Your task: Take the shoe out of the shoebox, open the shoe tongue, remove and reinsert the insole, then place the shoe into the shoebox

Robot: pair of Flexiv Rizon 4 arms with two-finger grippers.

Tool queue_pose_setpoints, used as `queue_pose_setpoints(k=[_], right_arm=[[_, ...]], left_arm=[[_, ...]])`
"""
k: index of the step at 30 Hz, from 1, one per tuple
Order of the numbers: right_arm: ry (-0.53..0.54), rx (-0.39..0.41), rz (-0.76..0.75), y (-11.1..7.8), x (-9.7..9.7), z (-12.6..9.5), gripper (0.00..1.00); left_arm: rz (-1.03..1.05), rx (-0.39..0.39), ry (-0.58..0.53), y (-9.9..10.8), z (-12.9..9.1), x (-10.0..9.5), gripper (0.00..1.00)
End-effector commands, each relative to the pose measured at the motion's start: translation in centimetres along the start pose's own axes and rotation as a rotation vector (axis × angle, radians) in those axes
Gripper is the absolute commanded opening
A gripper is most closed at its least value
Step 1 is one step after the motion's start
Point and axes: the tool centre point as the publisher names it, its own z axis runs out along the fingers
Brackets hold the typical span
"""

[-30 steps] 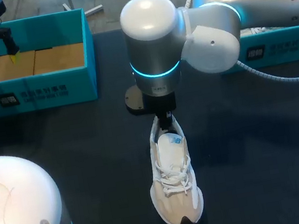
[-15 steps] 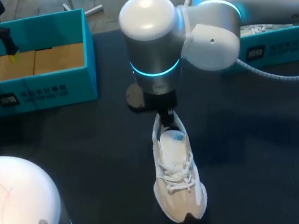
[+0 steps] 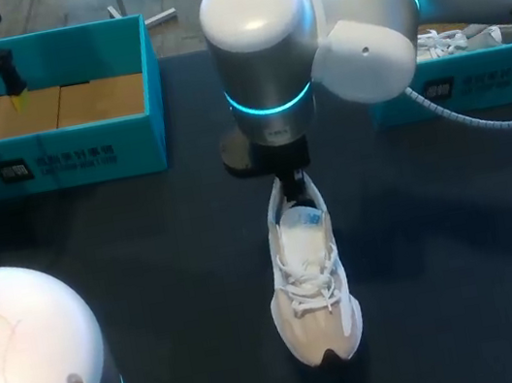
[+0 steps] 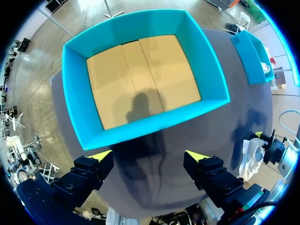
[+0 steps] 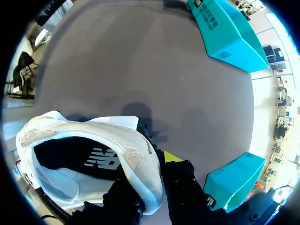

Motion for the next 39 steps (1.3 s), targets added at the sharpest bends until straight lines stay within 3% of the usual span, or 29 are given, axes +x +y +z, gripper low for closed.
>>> queue_pose_setpoints(k=[1, 13, 19, 35, 39], right_arm=[[0.008, 0.008, -0.005, -1.1, -1.1, -1.0, 0.0], [0.028, -0.002, -0.03, -4.1, -5.1, -2.1, 0.0], [0.01, 0.003, -0.009, -5.8, -7.1, -4.1, 0.0], [0.019, -0.011, -0.009, -5.8, -7.1, -4.1, 0.0], [0.018, -0.01, 0.066, -7.4, -8.1, -5.3, 0.0]], left_arm=[[-0.004, 0.007, -0.013, 0.5, -0.3, 0.5, 1.0], [-0.015, -0.002, -0.021, 0.5, -0.3, 0.7, 1.0], [-0.015, -0.002, -0.021, 0.5, -0.3, 0.7, 1.0], [-0.015, -0.002, -0.021, 0.5, -0.3, 0.7, 1.0], [-0.015, -0.002, -0.021, 0.5, -0.3, 0.7, 1.0]])
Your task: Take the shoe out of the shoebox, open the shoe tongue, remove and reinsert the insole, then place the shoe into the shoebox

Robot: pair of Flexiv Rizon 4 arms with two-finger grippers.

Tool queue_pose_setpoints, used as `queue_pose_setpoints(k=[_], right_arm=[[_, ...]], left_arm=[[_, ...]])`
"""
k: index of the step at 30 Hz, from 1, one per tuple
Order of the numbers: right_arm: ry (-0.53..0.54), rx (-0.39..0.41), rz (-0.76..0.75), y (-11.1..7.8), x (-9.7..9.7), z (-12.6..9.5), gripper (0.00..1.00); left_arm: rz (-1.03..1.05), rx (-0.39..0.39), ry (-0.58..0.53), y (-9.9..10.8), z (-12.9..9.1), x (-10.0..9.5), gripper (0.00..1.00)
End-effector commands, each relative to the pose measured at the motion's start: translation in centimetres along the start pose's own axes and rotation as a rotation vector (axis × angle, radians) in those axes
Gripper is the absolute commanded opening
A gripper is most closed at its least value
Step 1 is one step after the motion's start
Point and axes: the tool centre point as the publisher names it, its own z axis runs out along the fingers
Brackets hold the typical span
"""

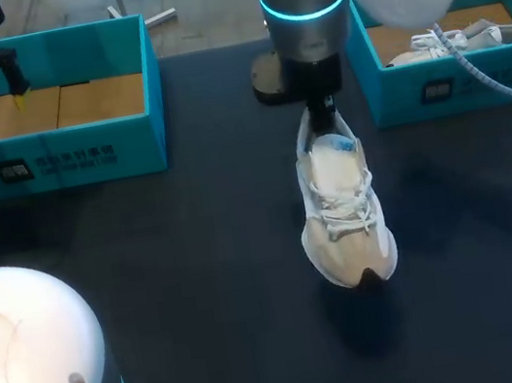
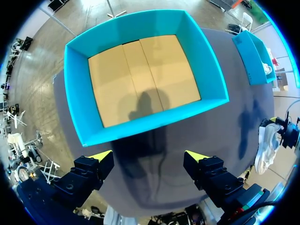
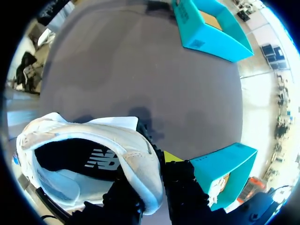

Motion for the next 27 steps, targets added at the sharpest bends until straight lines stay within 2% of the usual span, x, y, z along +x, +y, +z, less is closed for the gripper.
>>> queue_pose_setpoints(k=[1, 6, 10, 12, 20, 23, 27], right_arm=[[-0.008, 0.007, 0.04, -2.0, -1.0, -1.6, 0.0], [-0.026, 0.035, 0.044, -3.7, -2.4, -3.1, 0.0], [-0.043, 0.021, 0.007, -5.4, -4.0, -3.9, 0.0], [-0.05, 0.04, -0.002, -6.3, -5.1, -3.9, 0.0], [-0.061, 0.021, -0.08, -8.6, -9.8, -4.8, 0.0], [-0.082, -0.035, -0.112, -9.5, -11.6, -4.9, 0.0], [-0.082, -0.035, -0.112, -9.5, -11.6, -4.9, 0.0]], left_arm=[[-0.001, 0.001, -0.002, 0.1, 0.0, 0.0, 1.0], [-0.001, 0.001, -0.002, 0.1, 0.0, 0.0, 1.0], [-0.001, 0.001, -0.002, 0.1, 0.0, 0.0, 1.0], [-0.001, 0.001, -0.002, 0.1, 0.0, 0.0, 1.0], [-0.001, 0.001, -0.002, 0.1, 0.0, 0.0, 1.0], [-0.001, 0.001, -0.002, 0.1, 0.0, 0.0, 1.0], [-0.001, 0.001, -0.002, 0.1, 0.0, 0.0, 1.0]])
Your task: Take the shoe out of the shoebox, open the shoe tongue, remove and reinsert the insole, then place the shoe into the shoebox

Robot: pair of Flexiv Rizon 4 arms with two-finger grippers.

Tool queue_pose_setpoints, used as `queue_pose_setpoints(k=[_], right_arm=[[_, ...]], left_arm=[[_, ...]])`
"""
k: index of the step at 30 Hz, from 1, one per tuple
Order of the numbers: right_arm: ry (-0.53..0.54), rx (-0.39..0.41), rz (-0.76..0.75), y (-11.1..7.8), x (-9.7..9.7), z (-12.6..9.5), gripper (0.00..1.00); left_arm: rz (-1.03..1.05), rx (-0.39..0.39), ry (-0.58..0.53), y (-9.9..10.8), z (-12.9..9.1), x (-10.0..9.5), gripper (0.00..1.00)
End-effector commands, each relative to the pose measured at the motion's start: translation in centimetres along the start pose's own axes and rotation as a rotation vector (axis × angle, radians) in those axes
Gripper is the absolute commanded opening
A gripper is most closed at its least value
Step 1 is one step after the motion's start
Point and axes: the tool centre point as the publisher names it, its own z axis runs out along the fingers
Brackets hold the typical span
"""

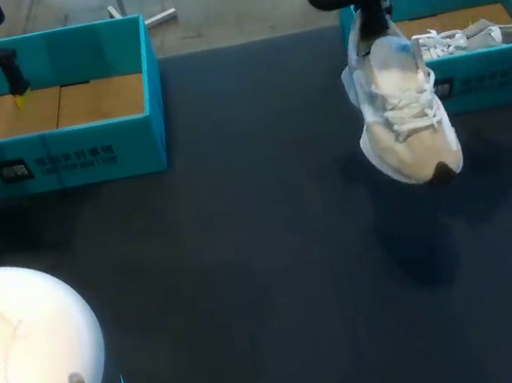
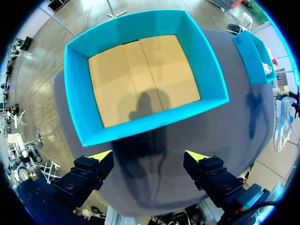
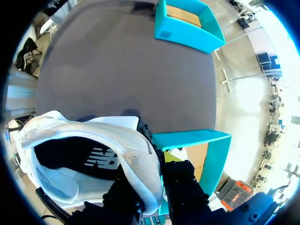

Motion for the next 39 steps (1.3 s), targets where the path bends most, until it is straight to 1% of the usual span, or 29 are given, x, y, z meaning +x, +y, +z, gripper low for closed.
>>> queue_pose_setpoints(k=[1, 13, 16, 19, 22, 24, 25, 27, 28, 30, 35, 39], right_arm=[[-0.001, -0.025, -0.002, -0.6, 0.1, 0.1, 0.0], [-0.001, -0.025, -0.002, -0.6, 0.1, 0.1, 0.0], [0.008, -0.043, -0.013, -2.1, -2.4, 0.2, 0.0], [0.008, -0.057, -0.025, -4.1, -4.7, 0.3, 0.0], [0.012, -0.041, -0.029, -6.1, -6.9, 0.8, 0.0], [0.005, -0.058, -0.037, -7.5, -8.3, 1.0, 0.0], [0.007, -0.034, -0.031, -8.2, -9.0, 1.2, 0.0], [0.001, -0.057, -0.038, -9.3, -10.3, 1.4, 0.0], [0.007, -0.026, -0.035, -9.9, -11.0, 1.6, 0.0], [0.004, -0.038, -0.043, -10.9, -12.2, 2.0, 0.0], [0.024, -0.031, -0.05, -13.0, -14.9, 3.0, 0.0], [0.024, -0.031, -0.05, -13.0, -14.9, 3.0, 0.0]], left_arm=[[-0.001, 0.001, -0.002, 0.1, 0.0, 0.0, 1.0], [-0.001, 0.001, -0.002, 0.1, 0.0, 0.0, 1.0], [-0.001, 0.001, -0.002, 0.1, 0.0, 0.0, 1.0], [-0.001, 0.001, -0.002, 0.1, 0.0, 0.0, 1.0], [-0.001, 0.001, -0.002, 0.1, 0.0, 0.0, 1.0], [-0.001, 0.001, -0.002, 0.1, 0.0, 0.0, 1.0], [-0.001, 0.001, -0.002, 0.1, 0.0, 0.0, 1.0], [-0.001, 0.001, -0.002, 0.1, 0.0, 0.0, 1.0], [-0.001, 0.001, -0.002, 0.1, 0.0, 0.0, 1.0], [-0.001, 0.001, -0.002, 0.1, 0.0, 0.0, 1.0], [-0.001, 0.001, -0.002, 0.1, 0.0, 0.0, 1.0], [-0.001, 0.001, -0.002, 0.1, 0.0, 0.0, 1.0]])
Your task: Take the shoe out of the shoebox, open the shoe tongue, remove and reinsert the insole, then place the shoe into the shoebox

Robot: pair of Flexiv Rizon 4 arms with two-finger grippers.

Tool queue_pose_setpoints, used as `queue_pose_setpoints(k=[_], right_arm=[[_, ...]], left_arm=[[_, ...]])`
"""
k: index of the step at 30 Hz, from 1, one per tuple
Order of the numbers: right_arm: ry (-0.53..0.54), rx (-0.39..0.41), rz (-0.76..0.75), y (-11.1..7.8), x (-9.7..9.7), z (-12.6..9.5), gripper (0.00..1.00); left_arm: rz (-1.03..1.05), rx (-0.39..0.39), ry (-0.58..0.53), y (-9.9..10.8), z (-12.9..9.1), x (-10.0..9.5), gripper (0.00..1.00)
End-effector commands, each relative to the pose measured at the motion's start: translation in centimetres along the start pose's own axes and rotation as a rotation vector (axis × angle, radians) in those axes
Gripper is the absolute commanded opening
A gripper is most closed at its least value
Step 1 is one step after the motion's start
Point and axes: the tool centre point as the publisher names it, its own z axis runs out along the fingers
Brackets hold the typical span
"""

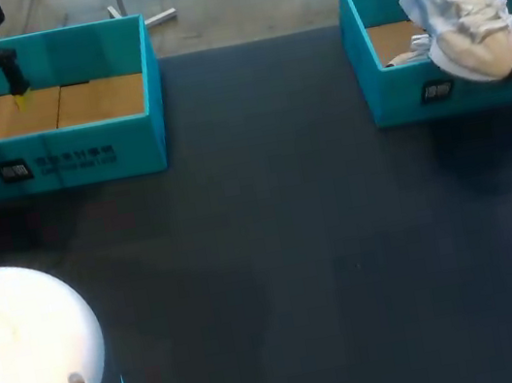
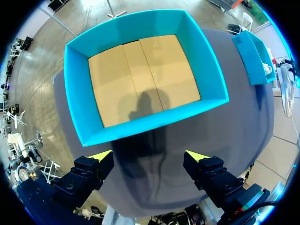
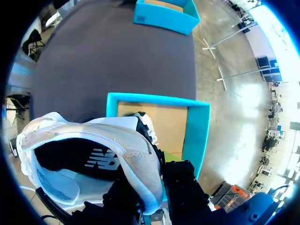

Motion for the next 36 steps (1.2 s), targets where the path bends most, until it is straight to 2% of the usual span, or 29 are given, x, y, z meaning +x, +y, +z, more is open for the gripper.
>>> queue_pose_setpoints(k=[1, 15, 16, 19, 24, 31, 36], right_arm=[[0.038, -0.001, -0.001, 0.0, -1.2, 0.2, 0.0], [0.038, -0.001, -0.001, 0.0, -1.2, 0.2, 0.0], [0.03, 0.03, 0.002, -0.7, -2.2, 0.5, 0.0], [0.015, 0.05, 0.014, -3.0, -5.1, 1.5, 0.0], [-0.003, 0.028, 0.007, -5.6, -8.7, 2.3, 0.0], [0.021, 0.076, 0.0, -8.3, -11.9, 3.8, 0.0], [0.031, 0.112, 0.126, -10.3, -12.5, 4.1, 0.0]], left_arm=[[-0.001, 0.001, -0.002, 0.1, 0.0, 0.0, 1.0], [-0.001, 0.001, -0.002, 0.1, 0.0, 0.0, 1.0], [-0.001, 0.001, -0.002, 0.1, 0.0, 0.0, 1.0], [-0.001, 0.001, -0.002, 0.1, 0.0, 0.0, 1.0], [-0.001, 0.001, -0.002, 0.1, 0.0, 0.0, 1.0], [-0.001, 0.001, -0.002, 0.1, 0.0, 0.0, 1.0], [-0.001, 0.001, -0.002, 0.1, 0.0, 0.0, 1.0]])
